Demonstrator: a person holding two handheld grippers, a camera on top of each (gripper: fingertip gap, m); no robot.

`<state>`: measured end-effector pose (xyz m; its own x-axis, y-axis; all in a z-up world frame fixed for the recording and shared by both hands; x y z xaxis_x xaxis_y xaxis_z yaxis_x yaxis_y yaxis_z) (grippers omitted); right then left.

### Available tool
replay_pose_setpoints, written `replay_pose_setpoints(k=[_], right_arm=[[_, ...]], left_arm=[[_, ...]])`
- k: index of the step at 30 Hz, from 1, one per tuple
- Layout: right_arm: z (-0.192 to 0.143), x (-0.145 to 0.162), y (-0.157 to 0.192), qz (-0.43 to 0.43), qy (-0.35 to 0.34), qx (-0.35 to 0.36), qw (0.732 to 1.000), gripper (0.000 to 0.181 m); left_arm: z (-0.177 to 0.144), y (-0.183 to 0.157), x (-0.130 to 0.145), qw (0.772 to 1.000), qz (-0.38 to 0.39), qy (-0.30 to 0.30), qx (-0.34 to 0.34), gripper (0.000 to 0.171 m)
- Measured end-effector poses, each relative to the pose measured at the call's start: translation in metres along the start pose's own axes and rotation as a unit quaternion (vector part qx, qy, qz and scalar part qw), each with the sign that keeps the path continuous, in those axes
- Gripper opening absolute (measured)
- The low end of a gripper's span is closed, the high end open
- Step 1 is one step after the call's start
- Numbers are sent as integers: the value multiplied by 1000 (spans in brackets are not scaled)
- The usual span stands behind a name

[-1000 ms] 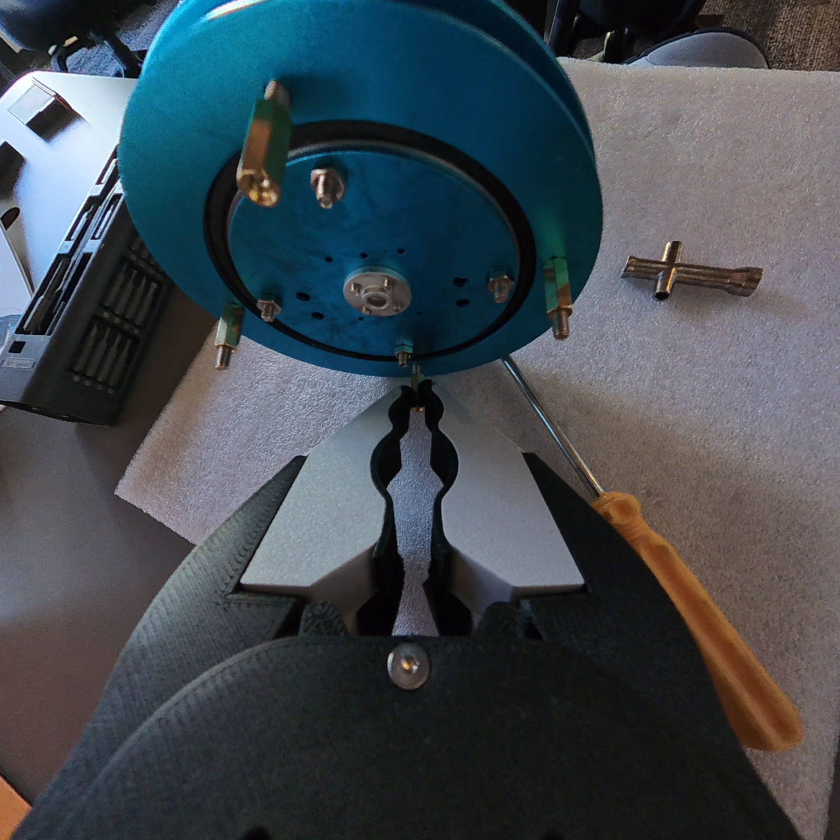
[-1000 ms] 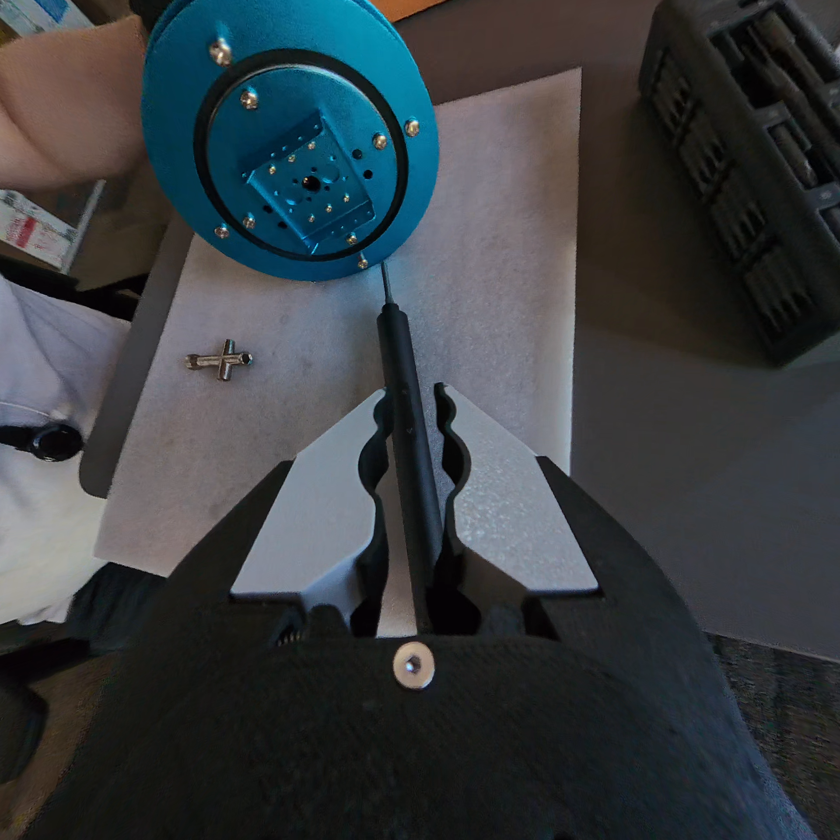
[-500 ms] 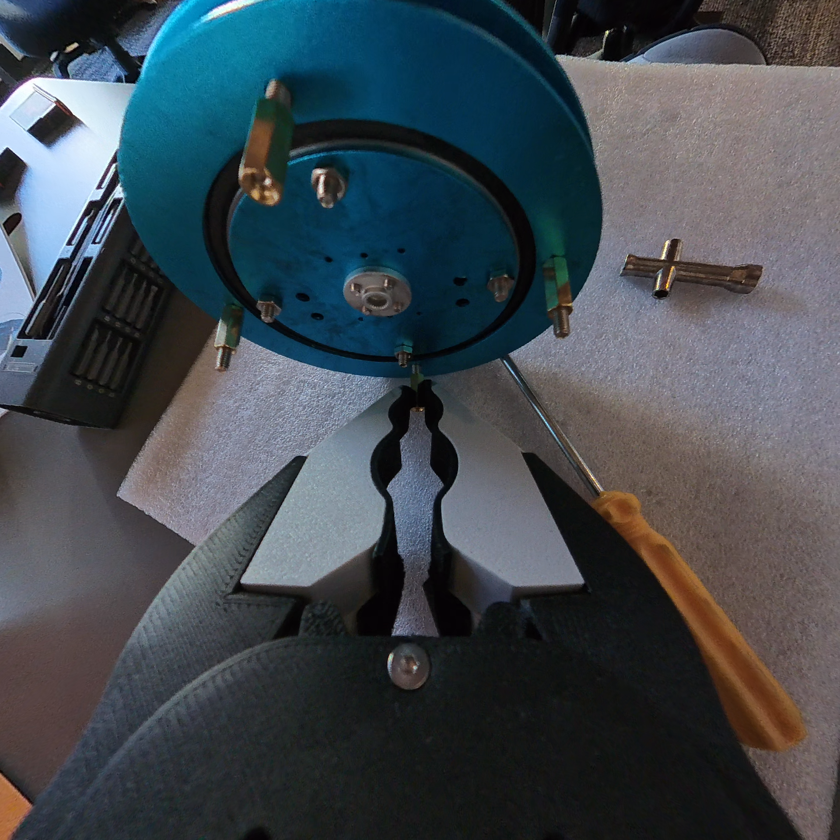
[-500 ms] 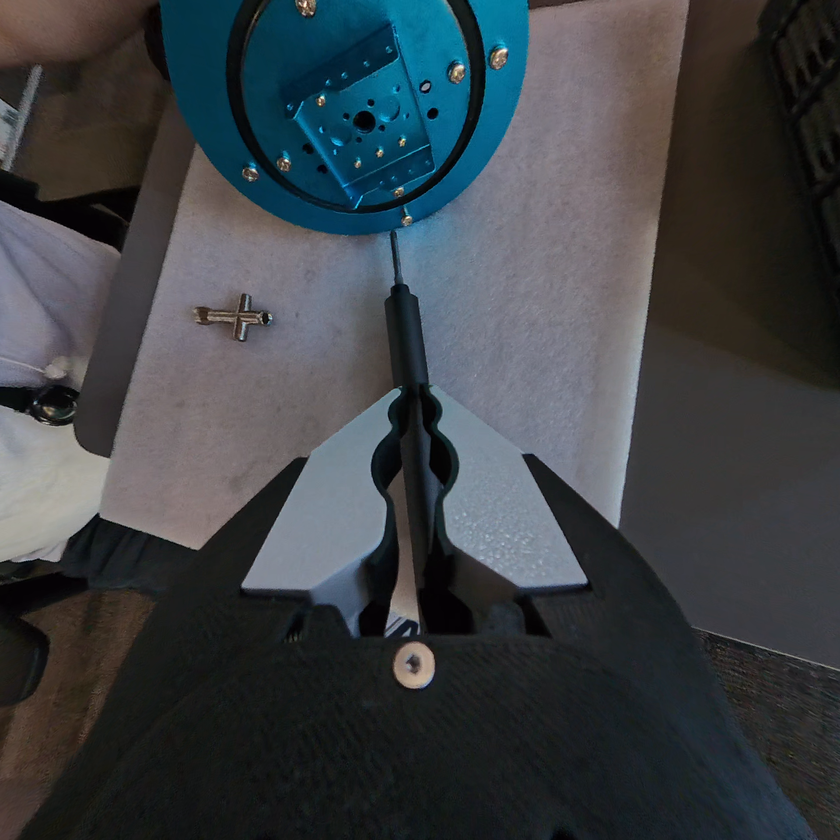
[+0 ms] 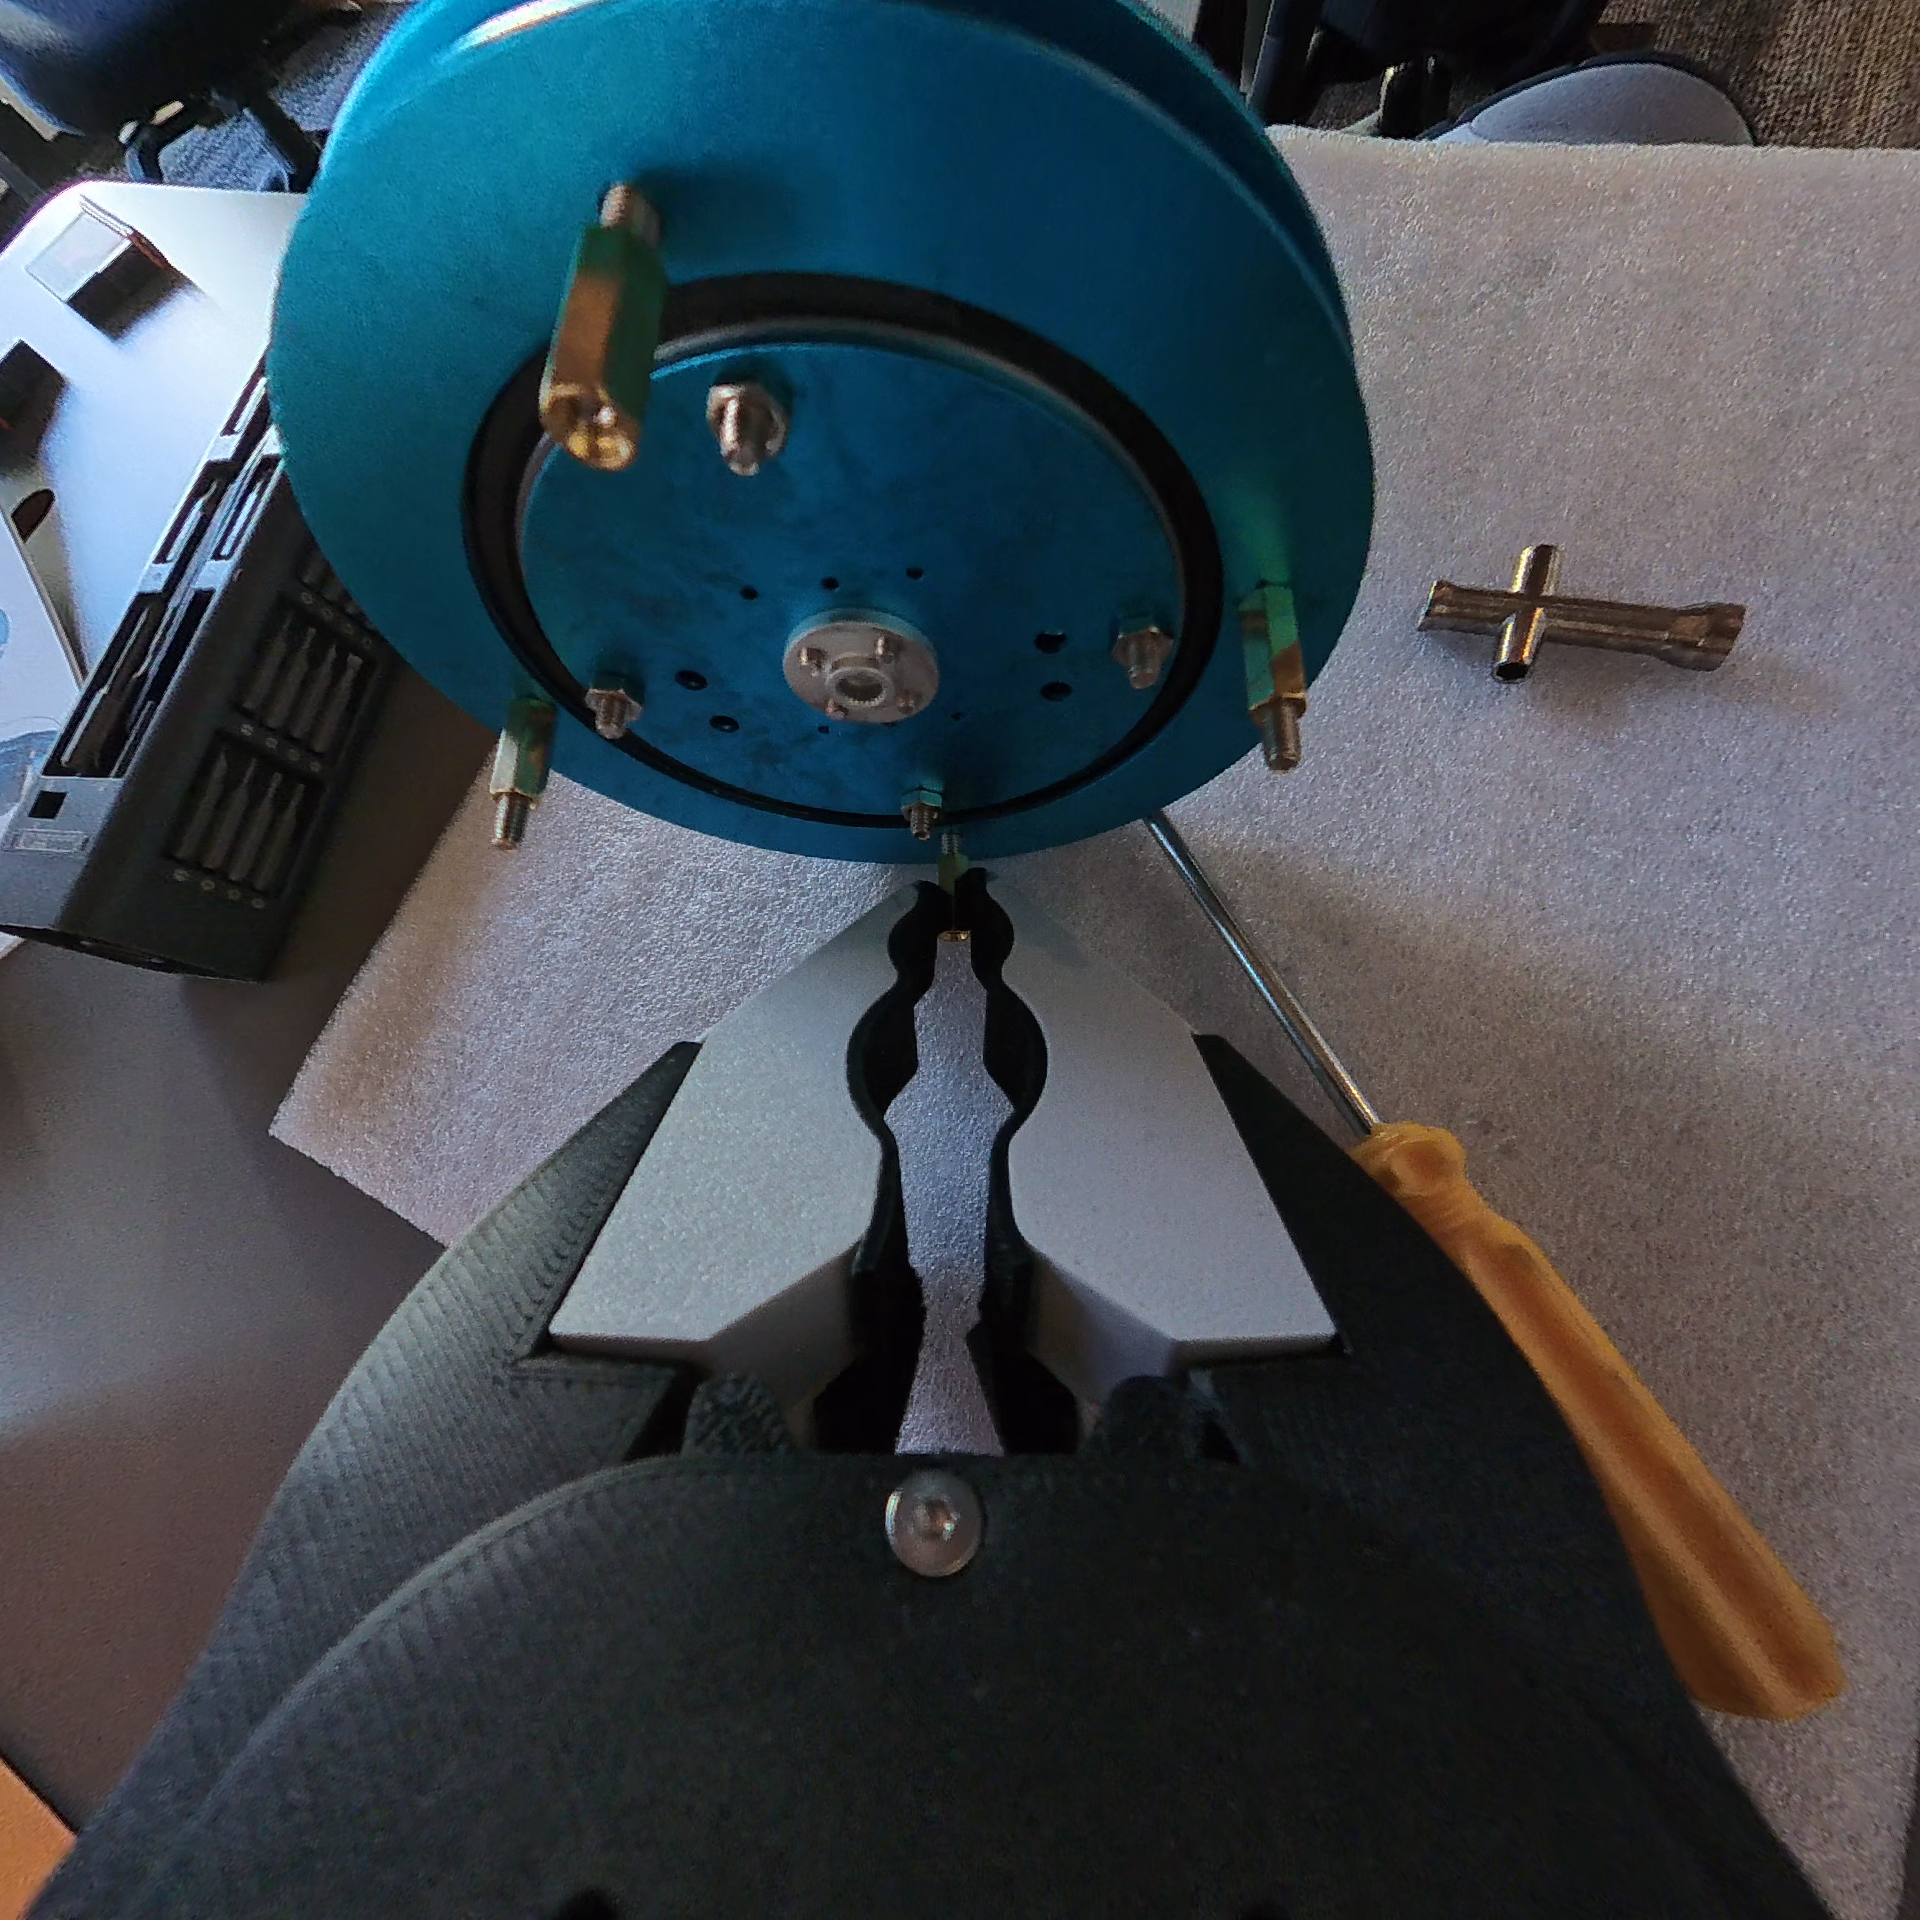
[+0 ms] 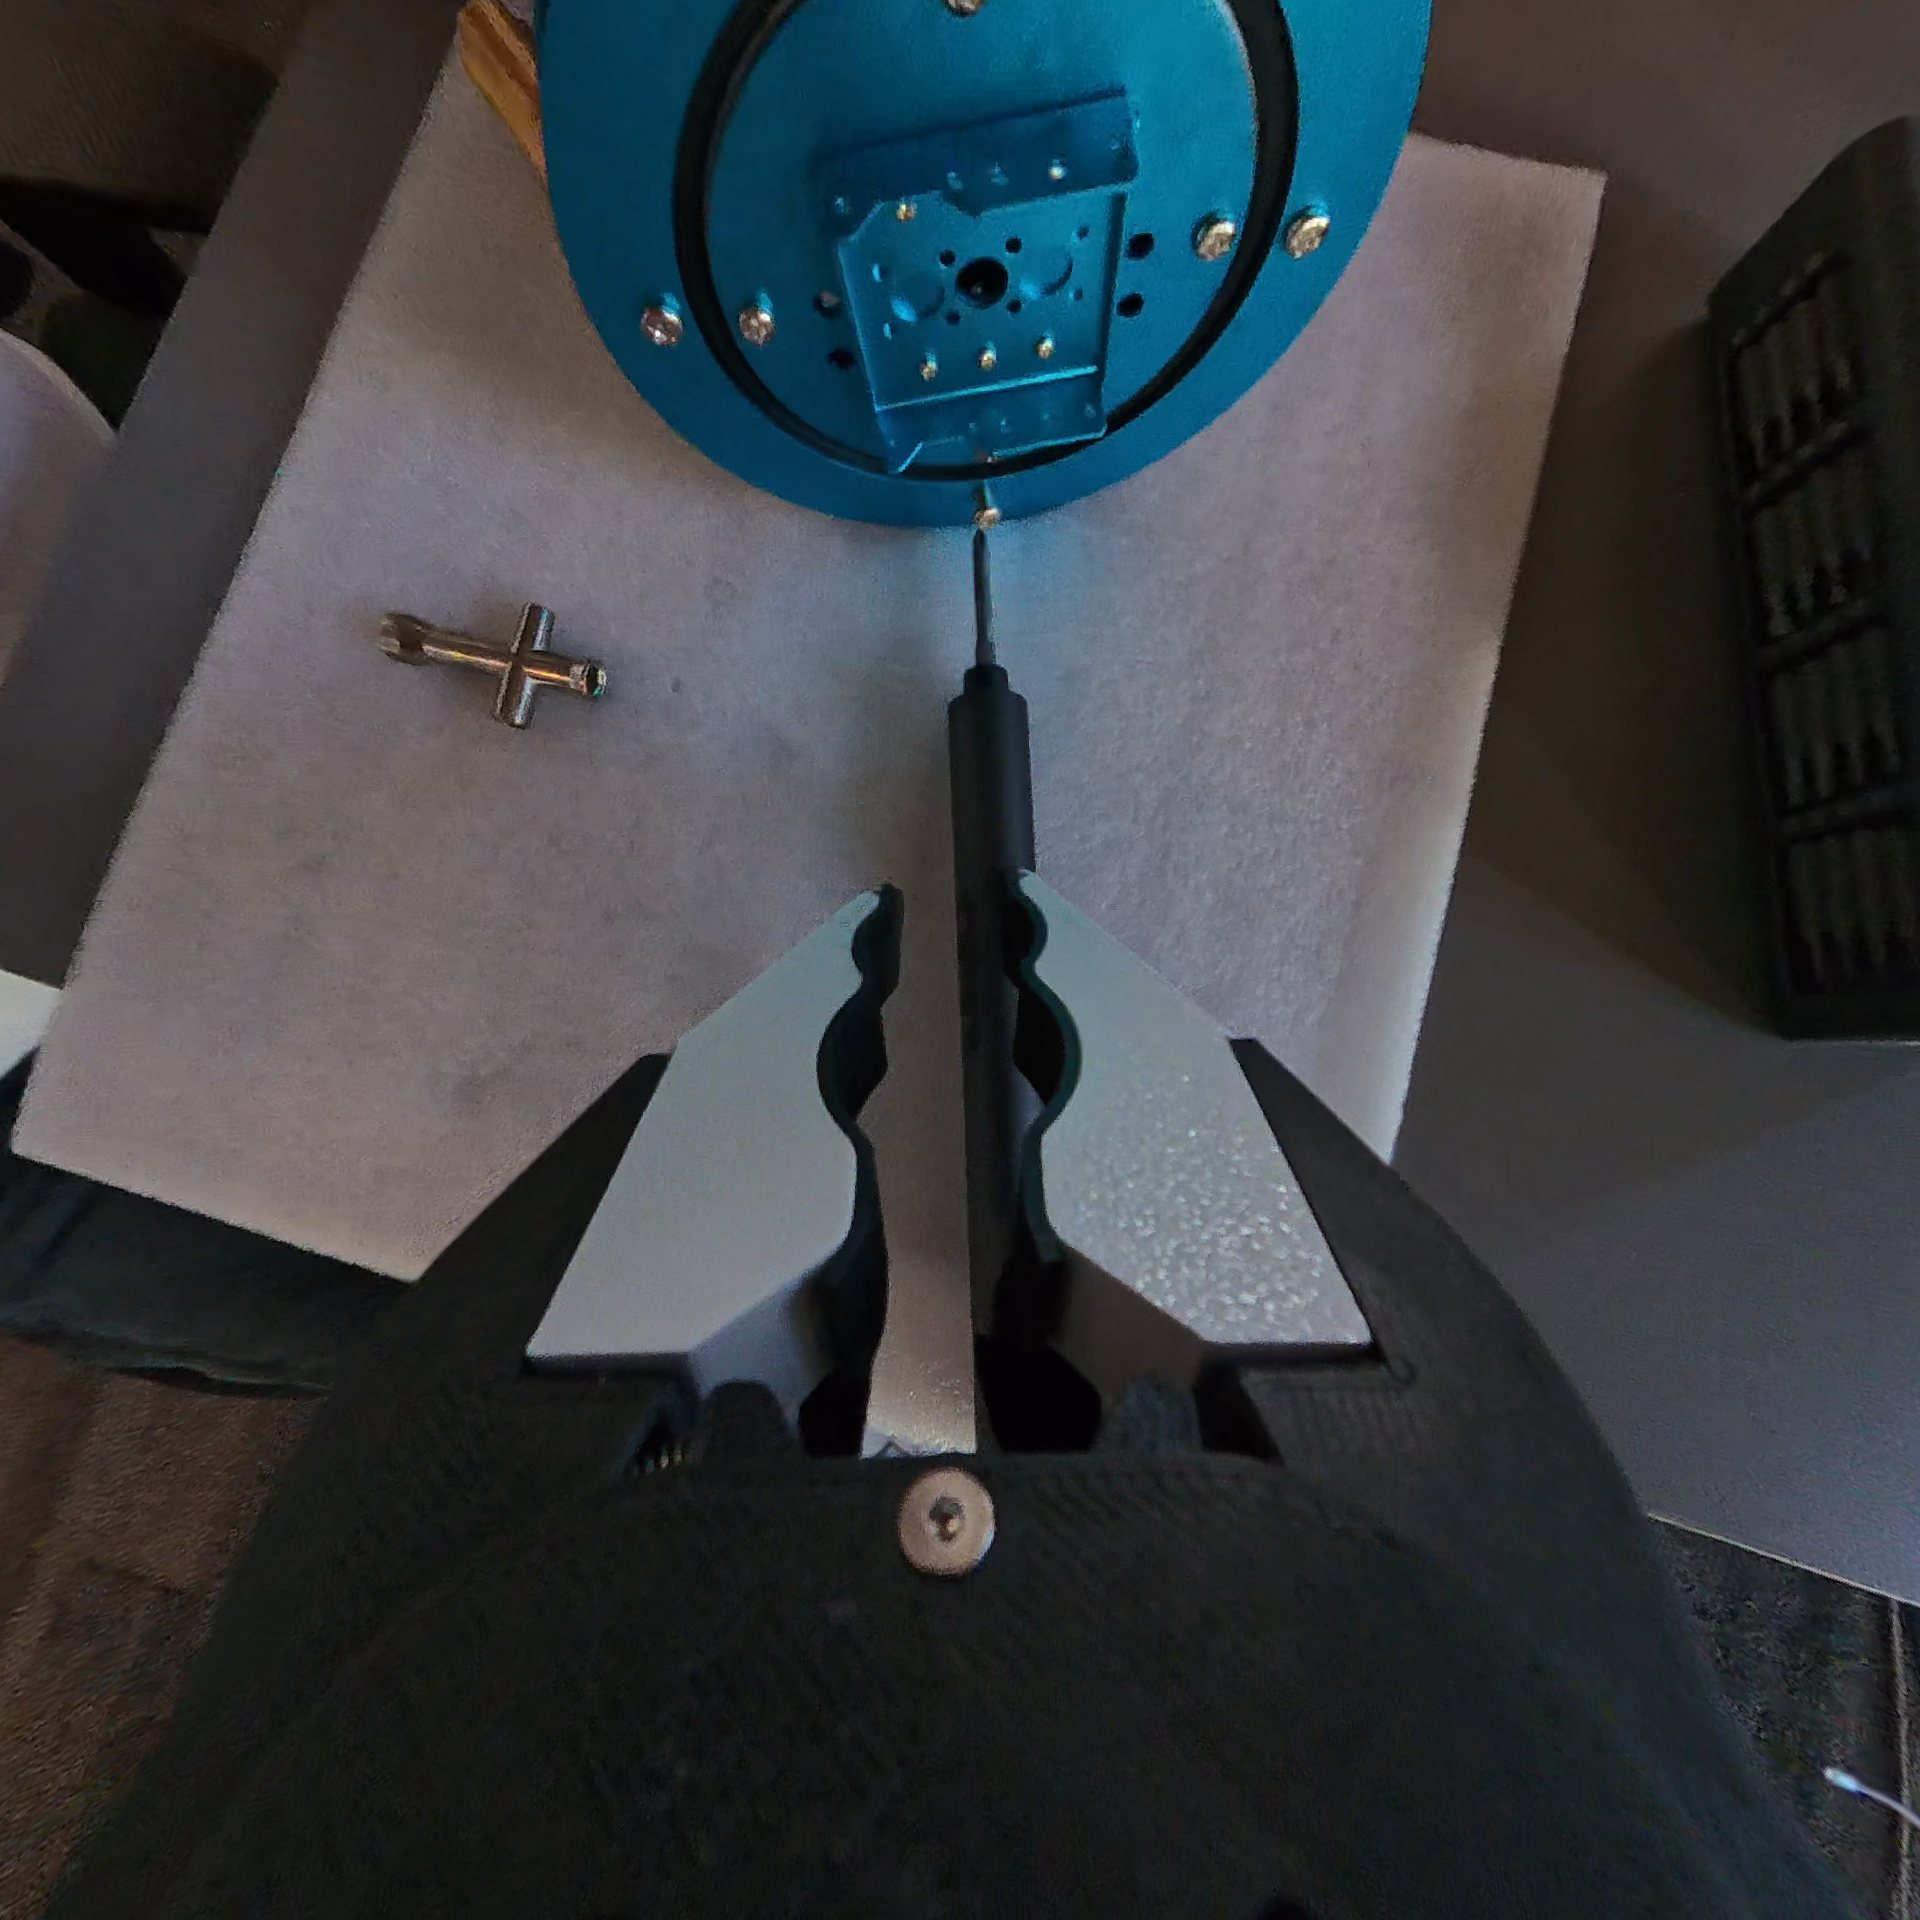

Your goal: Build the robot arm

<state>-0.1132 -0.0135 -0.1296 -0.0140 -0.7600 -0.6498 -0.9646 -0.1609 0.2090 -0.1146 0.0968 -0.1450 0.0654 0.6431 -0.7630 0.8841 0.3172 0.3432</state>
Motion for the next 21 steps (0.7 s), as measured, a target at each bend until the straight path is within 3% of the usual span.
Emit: replay_pose_setpoints(k=[12, 21], right_arm=[[-8, -4, -11, 6, -4, -8, 1000, 23], [0, 8, -15, 97, 21, -149, 984, 20]], left_arm=[[0, 0, 0, 1000, 2, -1, -2, 4], [0, 1, 0, 1000, 4, -1, -3, 4]])
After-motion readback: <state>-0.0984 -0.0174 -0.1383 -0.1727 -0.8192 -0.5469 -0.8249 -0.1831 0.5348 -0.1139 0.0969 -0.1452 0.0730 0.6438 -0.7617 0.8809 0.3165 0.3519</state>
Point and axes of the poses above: each gripper's, where its closed fingertips meet, z out along the fingers, x out of its underside, y = z × x across the jaws, the point moved 1 cm from there along -z, back along the fingers, and after that the axes turned 13 degrees about -x, right-handed, at the moved point
